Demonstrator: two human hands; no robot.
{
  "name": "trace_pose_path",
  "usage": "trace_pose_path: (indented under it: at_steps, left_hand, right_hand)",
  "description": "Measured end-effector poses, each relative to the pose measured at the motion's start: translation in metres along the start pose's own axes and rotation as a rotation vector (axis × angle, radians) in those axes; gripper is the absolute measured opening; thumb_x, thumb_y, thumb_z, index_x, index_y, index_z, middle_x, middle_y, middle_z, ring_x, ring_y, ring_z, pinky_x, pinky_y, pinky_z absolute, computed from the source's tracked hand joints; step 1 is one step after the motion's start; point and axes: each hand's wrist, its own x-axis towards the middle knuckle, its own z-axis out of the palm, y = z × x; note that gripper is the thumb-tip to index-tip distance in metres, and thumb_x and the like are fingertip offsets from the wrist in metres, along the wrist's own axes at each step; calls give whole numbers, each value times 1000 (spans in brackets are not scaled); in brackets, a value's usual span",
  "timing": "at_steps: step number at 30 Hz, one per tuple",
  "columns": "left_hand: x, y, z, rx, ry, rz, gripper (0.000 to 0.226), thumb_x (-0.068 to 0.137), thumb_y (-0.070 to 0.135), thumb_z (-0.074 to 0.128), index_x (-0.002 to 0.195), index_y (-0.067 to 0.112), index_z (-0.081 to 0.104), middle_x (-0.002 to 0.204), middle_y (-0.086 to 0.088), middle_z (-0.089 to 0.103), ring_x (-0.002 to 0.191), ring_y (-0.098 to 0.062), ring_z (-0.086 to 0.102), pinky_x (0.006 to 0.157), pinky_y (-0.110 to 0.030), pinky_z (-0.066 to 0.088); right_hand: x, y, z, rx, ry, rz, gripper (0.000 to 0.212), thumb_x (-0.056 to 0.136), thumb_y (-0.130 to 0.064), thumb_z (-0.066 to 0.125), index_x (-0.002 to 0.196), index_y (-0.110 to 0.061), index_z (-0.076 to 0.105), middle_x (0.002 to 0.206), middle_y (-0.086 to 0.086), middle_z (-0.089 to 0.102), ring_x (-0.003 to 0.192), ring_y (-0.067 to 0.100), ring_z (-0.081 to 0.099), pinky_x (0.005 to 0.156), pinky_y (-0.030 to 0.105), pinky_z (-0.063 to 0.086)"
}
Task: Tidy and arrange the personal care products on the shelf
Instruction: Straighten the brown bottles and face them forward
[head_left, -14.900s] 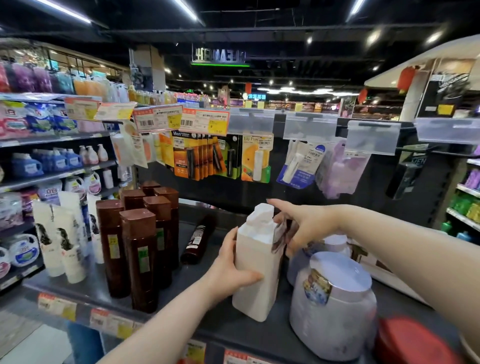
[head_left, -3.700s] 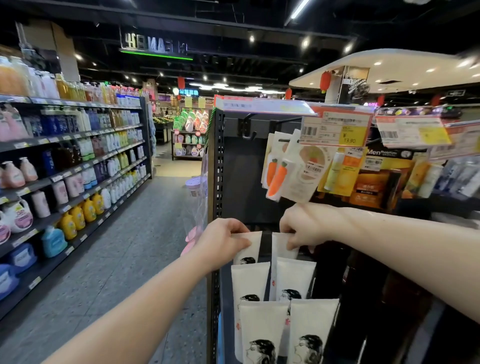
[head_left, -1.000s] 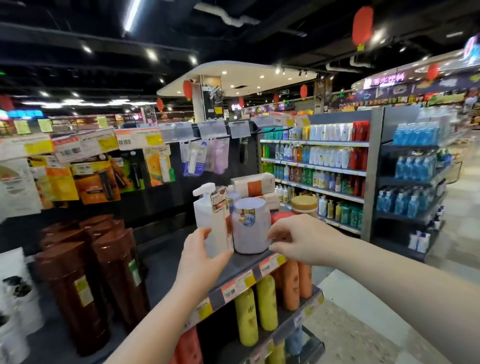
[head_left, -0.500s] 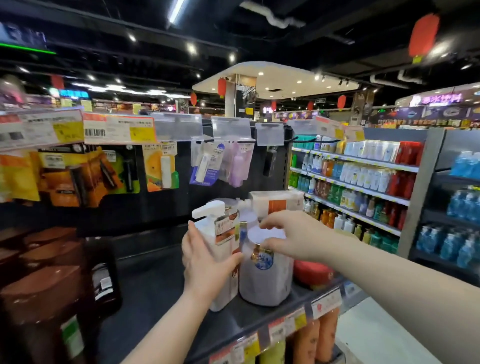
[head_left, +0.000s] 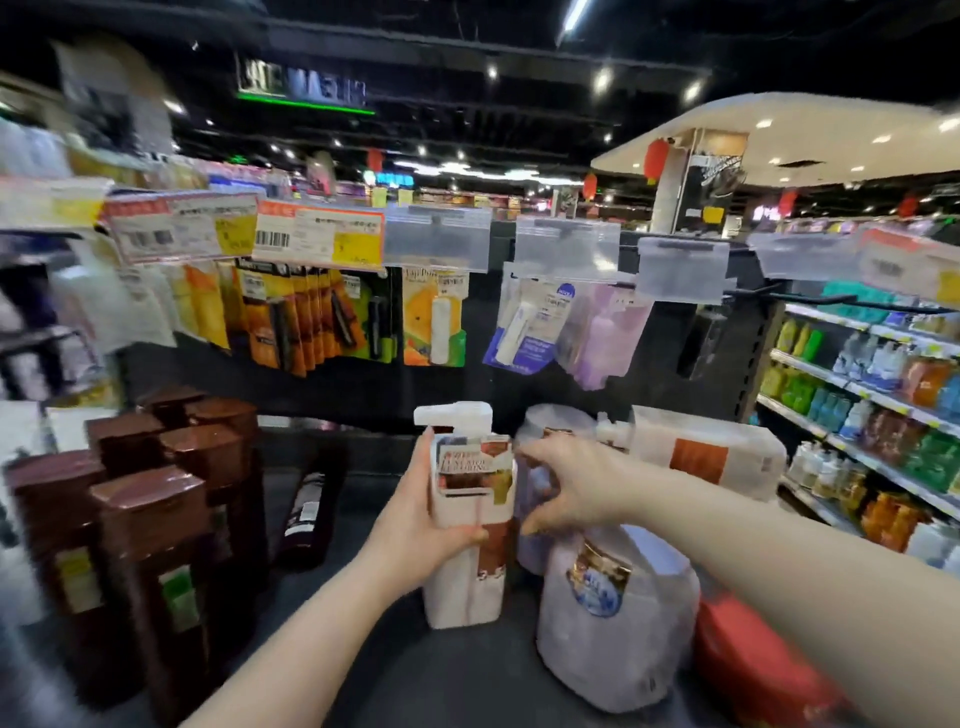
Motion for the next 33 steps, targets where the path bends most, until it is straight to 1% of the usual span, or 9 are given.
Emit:
trace_pose_path:
  at_steps: [2, 4, 8, 10, 14, 18, 21, 24, 33]
  left_hand:
    - [7, -7, -9, 30, -46, -60, 104, 65, 11, 80, 131, 56, 12, 111, 33, 48, 97, 26, 44, 79, 6, 32]
    - [15, -14, -17, 47, -83, -139, 110, 67, 16, 79, 143, 42, 4, 117, 26, 49, 107, 13, 46, 94, -10, 36]
    - [32, -26, -29, 44, -144, -193, 112, 65, 23, 79, 141, 48, 0, 108, 32, 52, 97, 19, 49, 85, -12, 40]
    - [39, -29, -29, 18, -133, -199, 109, 63, 24, 79, 141, 46, 6, 110, 27, 56, 102, 12, 52, 89, -19, 45]
    - [48, -36, -30, -21, -111, -226, 105, 63, 23, 79, 144, 36, 14, 113, 21, 59, 104, 2, 56, 90, -26, 48]
    - [58, -39, -35, -42, -114, -228, 101, 68, 15, 78, 145, 31, 15, 119, 12, 58, 111, -7, 55, 99, -38, 45]
    - [66, -44, -38, -33, -112, -236, 101, 69, 14, 77, 145, 31, 14, 120, 8, 56, 113, -10, 53, 99, -35, 44]
    - [71, -47, -40, -13, -127, -235, 103, 69, 16, 77, 146, 31, 10, 119, 10, 54, 113, -9, 51, 97, -30, 42]
    - [69, -55, -36, -52, -66, -238, 100, 69, 15, 77, 145, 33, 16, 125, 4, 56, 118, -16, 51, 104, -45, 41]
  right_hand:
    - [10, 2, 2, -28, 40, -45, 82, 71, -49, 72, 140, -21, 37, 138, 4, 47, 125, 21, 45, 97, 31, 39]
    - [20, 5, 3, -78, 71, -71, 79, 73, -50, 70, 140, -23, 37, 138, 4, 47, 124, 21, 45, 97, 35, 41]
    - [39, 5, 3, -81, 54, -103, 70, 74, -49, 70, 134, -23, 44, 131, 4, 51, 117, 21, 50, 94, 37, 46]
    - [49, -1, 5, 4, 65, -111, 68, 73, -47, 72, 130, -19, 47, 127, 6, 54, 113, 20, 53, 91, 34, 46]
    - [73, -14, 7, 244, 95, -80, 96, 69, -37, 78, 144, -11, 25, 136, 6, 49, 124, 22, 48, 101, 33, 42]
    - [95, -17, 10, 331, 24, -82, 62, 69, -22, 79, 124, -20, 49, 111, -4, 61, 105, 13, 58, 86, 22, 44]
    - [105, -16, 12, 362, 19, -49, 47, 67, -23, 80, 104, -30, 53, 93, -13, 58, 97, 11, 60, 76, 20, 44]
    - [109, -17, 13, 323, 57, -86, 53, 65, -26, 81, 112, -26, 55, 103, -8, 62, 92, 8, 56, 78, 21, 43]
    - [106, -22, 8, 250, 37, -72, 54, 70, -27, 79, 118, -21, 54, 117, 0, 63, 107, 17, 58, 86, 28, 45]
